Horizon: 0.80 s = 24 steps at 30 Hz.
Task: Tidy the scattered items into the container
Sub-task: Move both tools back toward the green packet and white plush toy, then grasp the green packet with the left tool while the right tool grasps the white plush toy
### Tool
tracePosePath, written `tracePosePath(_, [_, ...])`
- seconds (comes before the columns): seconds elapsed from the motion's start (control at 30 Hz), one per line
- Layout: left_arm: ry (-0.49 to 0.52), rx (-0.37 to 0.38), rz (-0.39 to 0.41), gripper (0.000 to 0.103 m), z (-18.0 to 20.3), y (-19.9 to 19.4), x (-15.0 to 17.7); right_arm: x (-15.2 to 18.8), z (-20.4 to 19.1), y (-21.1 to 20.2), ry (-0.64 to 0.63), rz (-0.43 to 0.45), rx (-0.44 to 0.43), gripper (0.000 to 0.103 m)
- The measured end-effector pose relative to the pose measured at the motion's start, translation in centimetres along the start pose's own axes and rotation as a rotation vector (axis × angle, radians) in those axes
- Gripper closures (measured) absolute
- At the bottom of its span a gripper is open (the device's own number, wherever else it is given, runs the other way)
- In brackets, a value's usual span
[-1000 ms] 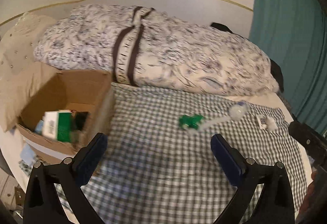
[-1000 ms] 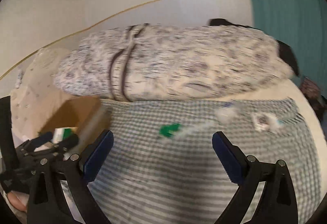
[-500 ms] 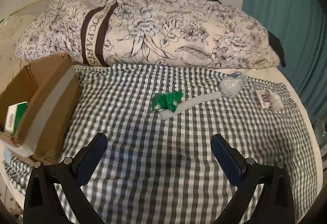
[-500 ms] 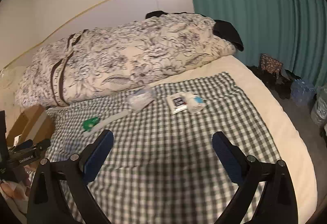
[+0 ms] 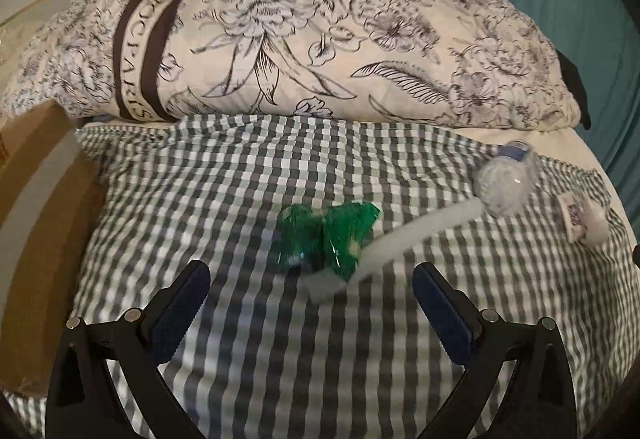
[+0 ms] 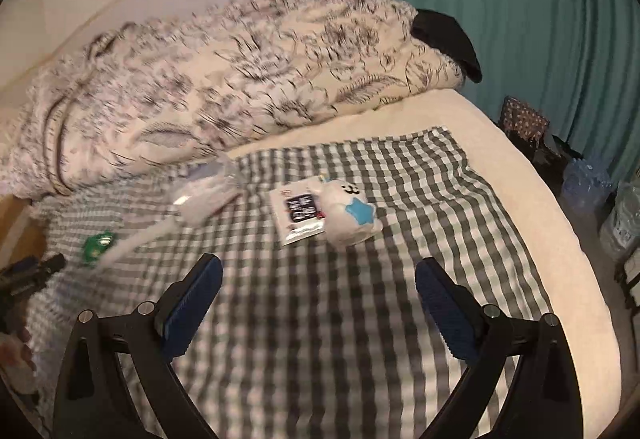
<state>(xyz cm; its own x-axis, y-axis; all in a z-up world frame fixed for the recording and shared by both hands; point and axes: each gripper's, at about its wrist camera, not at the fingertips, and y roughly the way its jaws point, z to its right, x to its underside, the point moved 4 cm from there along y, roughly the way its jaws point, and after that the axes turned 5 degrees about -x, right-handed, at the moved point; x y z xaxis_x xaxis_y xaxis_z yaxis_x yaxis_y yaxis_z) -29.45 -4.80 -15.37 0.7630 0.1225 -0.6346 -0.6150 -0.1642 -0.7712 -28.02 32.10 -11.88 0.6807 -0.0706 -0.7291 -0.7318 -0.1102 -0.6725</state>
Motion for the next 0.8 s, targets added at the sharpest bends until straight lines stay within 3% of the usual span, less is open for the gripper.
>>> tracePosePath(0.27, [-0.015,-0.043,-0.055,0.0,-0.3,6.1,-0.5,-1.2,2.0,6.8,-0.001,-0.053,0.077,0.006])
tracePosePath(0.4, [-0.05,-0.028,-0.074,0.0,-0.7,7.8,-0.6,-1.3,2.2,9.1,-0.003,-0.076,0.089,0.011])
tracePosePath(0.47, [-0.056,-0.021,-0.077,0.0,-0.8,8.1,-0.6,-1.3,2.2,10.0,-0.008,-0.09,0.095,0.016])
tracePosePath(0.57, [-0.04,-0.019,-0.065,0.001,-0.5,8.2,-0.6,-1.3,1.9,10.8,-0.013,-0.108,0.095,0.038])
tracePosePath(0.63, [-0.021,0.0,-0.052,0.017,-0.2,7.9,-0.6,-1.3,1.8,11.1,-0.019,-0.123,0.101,0.052])
tracePosePath(0.7, [0.011,0.033,-0.04,0.055,0.4,7.4,-0.5,-1.3,1.7,10.9,-0.02,-0.119,0.092,0.052])
tracePosePath(0.8, [0.058,0.034,-0.035,0.058,1.1,6.6,-0.5,-1.0,1.5,9.8,-0.014,-0.109,0.073,0.052])
